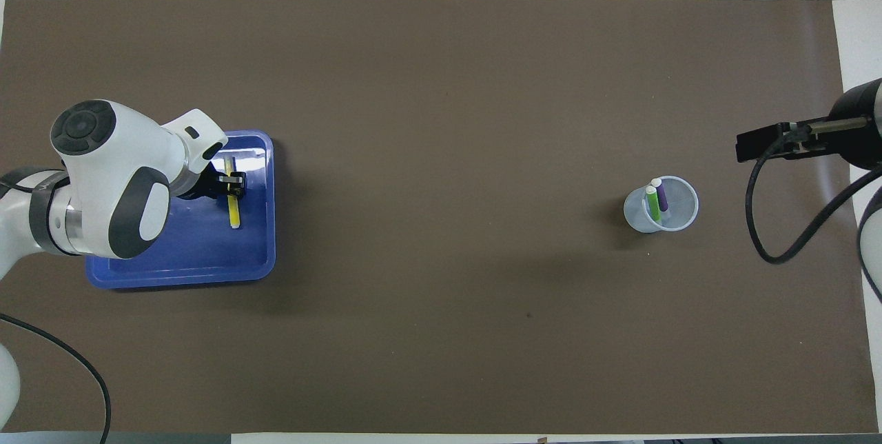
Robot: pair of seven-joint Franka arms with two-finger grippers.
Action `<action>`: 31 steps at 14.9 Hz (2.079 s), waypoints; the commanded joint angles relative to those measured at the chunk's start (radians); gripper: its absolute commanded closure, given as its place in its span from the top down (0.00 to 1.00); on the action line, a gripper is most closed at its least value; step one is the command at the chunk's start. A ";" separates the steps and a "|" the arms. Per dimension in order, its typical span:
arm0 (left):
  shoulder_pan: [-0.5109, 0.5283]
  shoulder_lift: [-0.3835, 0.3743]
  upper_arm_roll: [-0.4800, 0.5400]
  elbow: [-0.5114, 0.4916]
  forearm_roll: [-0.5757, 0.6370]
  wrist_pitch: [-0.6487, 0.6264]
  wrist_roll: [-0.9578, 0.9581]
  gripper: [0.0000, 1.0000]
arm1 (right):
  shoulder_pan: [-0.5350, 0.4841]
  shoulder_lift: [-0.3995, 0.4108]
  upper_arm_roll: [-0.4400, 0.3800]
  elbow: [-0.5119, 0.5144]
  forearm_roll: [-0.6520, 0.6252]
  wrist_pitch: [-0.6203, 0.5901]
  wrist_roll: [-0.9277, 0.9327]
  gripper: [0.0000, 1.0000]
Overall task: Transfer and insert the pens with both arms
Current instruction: 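Release the green pen while the left gripper grasps the yellow pen, then bring the yellow pen to the right gripper with the left gripper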
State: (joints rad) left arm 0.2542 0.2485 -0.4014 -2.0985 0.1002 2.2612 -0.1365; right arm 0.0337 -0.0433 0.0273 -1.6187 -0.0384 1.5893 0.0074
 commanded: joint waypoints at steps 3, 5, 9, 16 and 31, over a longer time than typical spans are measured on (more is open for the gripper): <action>0.008 0.006 0.003 -0.003 0.023 0.012 -0.006 0.00 | -0.003 -0.003 0.006 -0.004 0.000 -0.012 0.022 1.00; 0.010 0.006 0.003 0.006 0.021 0.001 -0.006 0.00 | -0.001 -0.007 0.008 -0.009 0.000 -0.011 0.022 1.00; 0.025 0.002 0.001 0.124 0.004 -0.174 -0.005 0.00 | -0.001 -0.007 0.014 -0.006 0.002 -0.009 0.022 1.00; 0.013 -0.017 -0.002 0.420 -0.210 -0.581 -0.261 0.00 | 0.002 -0.004 0.028 -0.020 0.240 0.069 0.049 1.00; -0.044 -0.192 -0.073 0.255 -1.016 -0.433 -1.207 0.00 | 0.008 0.062 0.399 -0.043 0.562 0.475 0.741 1.00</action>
State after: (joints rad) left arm 0.2397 0.1369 -0.4808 -1.7301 -0.8356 1.7570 -1.3216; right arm 0.0526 -0.0088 0.3841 -1.6578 0.4989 2.0104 0.6989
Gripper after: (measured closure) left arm 0.833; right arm 0.000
